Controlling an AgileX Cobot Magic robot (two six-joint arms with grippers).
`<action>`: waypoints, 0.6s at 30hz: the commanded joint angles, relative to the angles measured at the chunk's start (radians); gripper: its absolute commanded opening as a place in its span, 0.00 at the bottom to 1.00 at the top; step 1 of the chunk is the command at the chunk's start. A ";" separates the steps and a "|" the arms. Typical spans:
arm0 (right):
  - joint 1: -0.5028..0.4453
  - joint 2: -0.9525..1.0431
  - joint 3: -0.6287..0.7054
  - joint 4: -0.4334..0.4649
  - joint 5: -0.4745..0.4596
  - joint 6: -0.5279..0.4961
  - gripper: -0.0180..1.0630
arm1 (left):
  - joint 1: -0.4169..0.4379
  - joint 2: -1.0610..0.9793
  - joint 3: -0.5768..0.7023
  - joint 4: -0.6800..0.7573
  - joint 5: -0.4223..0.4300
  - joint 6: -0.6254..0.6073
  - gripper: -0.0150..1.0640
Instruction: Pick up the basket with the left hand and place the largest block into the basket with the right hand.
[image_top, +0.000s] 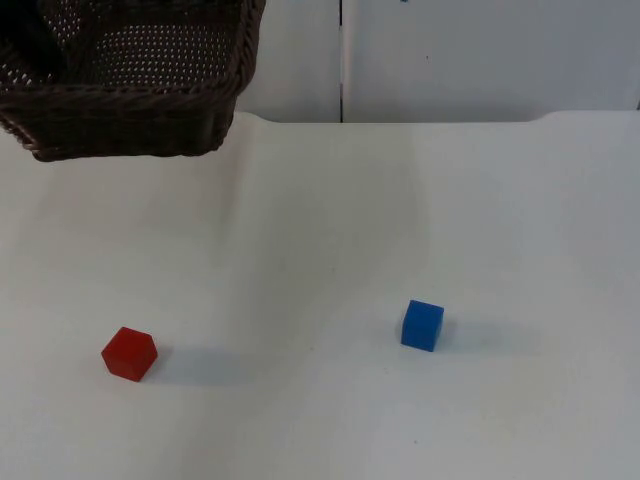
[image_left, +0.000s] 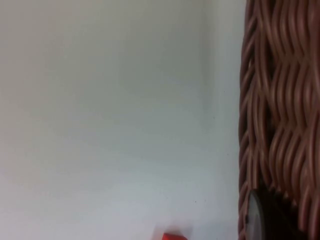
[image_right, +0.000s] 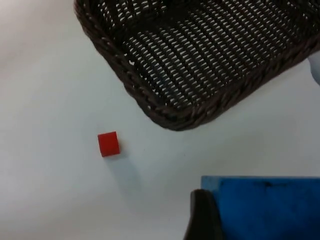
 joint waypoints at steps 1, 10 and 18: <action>-0.005 0.039 -0.060 0.001 0.007 0.002 0.01 | 0.001 -0.011 -0.002 -0.033 -0.002 0.005 0.01; -0.005 0.244 -0.309 -0.070 0.036 0.084 0.01 | 0.001 -0.011 -0.002 -0.033 -0.002 0.027 0.01; -0.018 0.478 -0.645 -0.102 0.118 0.125 0.01 | 0.001 -0.011 -0.002 -0.033 -0.002 0.026 0.01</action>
